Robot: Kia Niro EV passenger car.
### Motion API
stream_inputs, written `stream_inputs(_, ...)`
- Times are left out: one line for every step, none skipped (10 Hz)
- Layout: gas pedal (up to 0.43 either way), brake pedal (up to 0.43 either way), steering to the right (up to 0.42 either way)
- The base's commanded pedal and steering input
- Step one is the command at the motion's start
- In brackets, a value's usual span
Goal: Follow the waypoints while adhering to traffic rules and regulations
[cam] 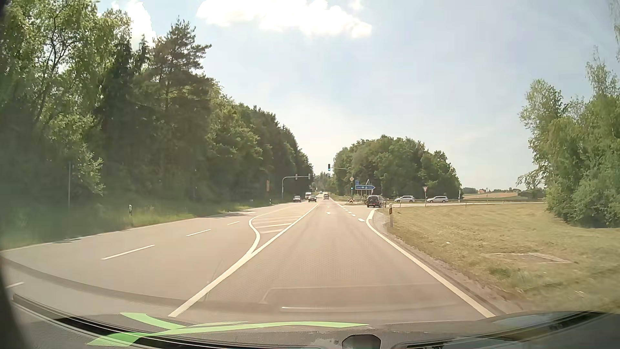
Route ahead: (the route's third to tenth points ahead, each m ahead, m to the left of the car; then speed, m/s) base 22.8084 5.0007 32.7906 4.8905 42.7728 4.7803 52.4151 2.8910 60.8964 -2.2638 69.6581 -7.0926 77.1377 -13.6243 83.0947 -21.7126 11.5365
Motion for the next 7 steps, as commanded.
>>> stream_inputs(0.11,0.0,-0.002)
stream_inputs(0.11,0.0,-0.001)
stream_inputs(0.098,0.0,0.001)
stream_inputs(0.098,0.0,0.001)
stream_inputs(0.098,0.0,0.003)
stream_inputs(0.098,0.0,0.004)
stream_inputs(0.087,0.0,0.005)
